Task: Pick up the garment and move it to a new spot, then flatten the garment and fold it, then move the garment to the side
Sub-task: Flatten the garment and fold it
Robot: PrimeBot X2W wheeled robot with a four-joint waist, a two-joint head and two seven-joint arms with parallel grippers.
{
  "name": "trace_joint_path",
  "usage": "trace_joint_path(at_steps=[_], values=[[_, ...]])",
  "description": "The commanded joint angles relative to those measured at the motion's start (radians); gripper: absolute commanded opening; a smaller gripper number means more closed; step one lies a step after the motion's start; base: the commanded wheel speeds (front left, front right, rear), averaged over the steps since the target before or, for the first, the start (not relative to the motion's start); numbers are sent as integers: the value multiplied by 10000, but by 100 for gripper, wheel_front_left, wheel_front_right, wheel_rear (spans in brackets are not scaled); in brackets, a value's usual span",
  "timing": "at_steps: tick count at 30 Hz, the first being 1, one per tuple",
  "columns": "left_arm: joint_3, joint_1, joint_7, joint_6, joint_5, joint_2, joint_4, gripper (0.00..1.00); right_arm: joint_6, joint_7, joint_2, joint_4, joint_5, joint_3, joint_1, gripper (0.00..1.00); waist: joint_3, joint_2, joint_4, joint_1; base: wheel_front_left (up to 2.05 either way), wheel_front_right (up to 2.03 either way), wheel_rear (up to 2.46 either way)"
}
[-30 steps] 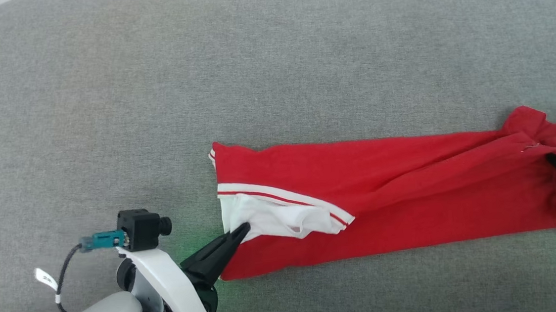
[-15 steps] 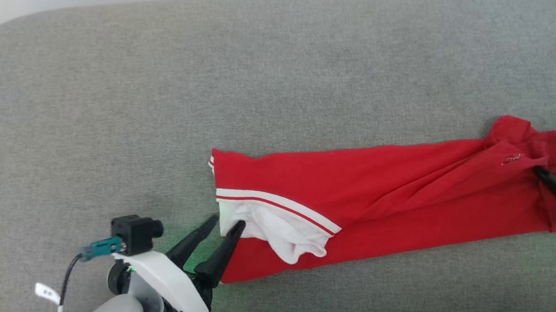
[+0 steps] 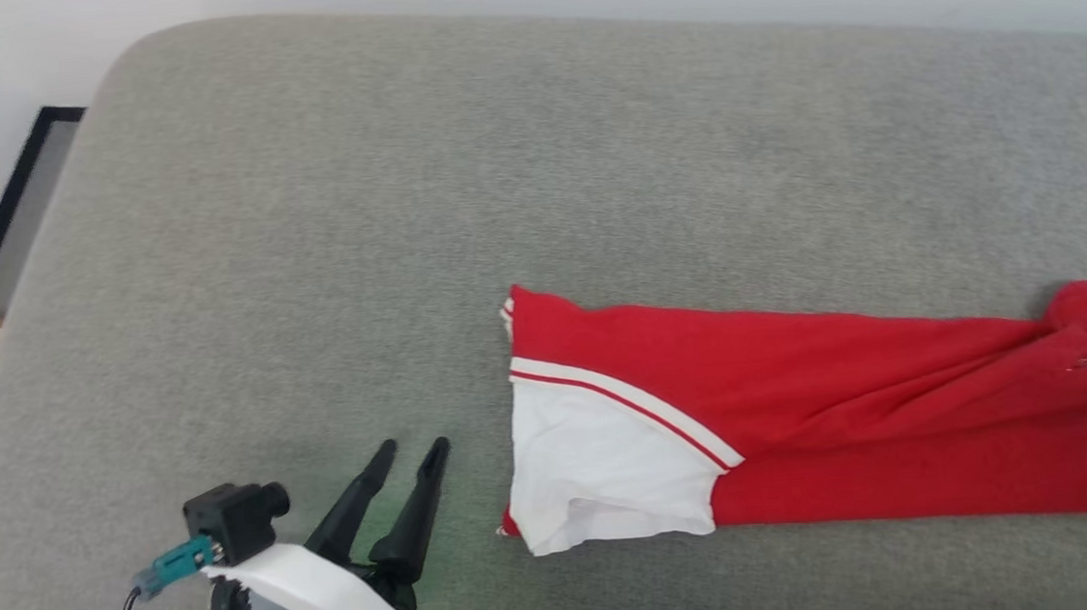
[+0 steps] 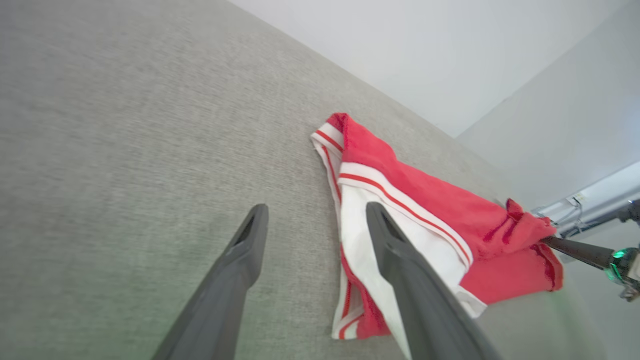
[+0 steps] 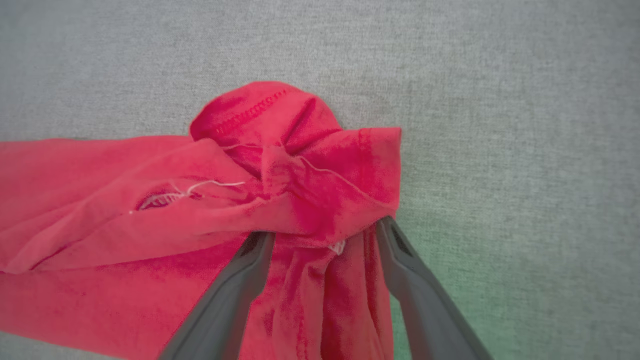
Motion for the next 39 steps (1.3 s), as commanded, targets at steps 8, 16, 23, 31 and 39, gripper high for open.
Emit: trace_joint_path(at_steps=[8,16,23,31,39], values=[[2486,916,-42,26,3698,-930,451,100,-1,834,179,886,-69,-625,309,100,-138,-1,611,0,0,0,0],[4490,1574,-42,20,6449,-2028,162,100,-1,1359,634,1130,-175,-596,475,100,-173,-1,663,0,0,0,0],[5119,1919,-42,18,8206,-2415,-853,100,1,1501,1172,1499,-554,-405,-1,100,-152,-1,582,0,0,0,0],[5239,1995,-42,19,8592,-2651,-1325,100,1,1575,1162,1651,-635,-337,-488,0,-7,-1,577,0,0,0,0],[5154,2107,-44,23,8138,-2693,-1671,100,-34,1377,527,1678,-633,-878,-578,0,-16,-1,311,0,0,0,0]])
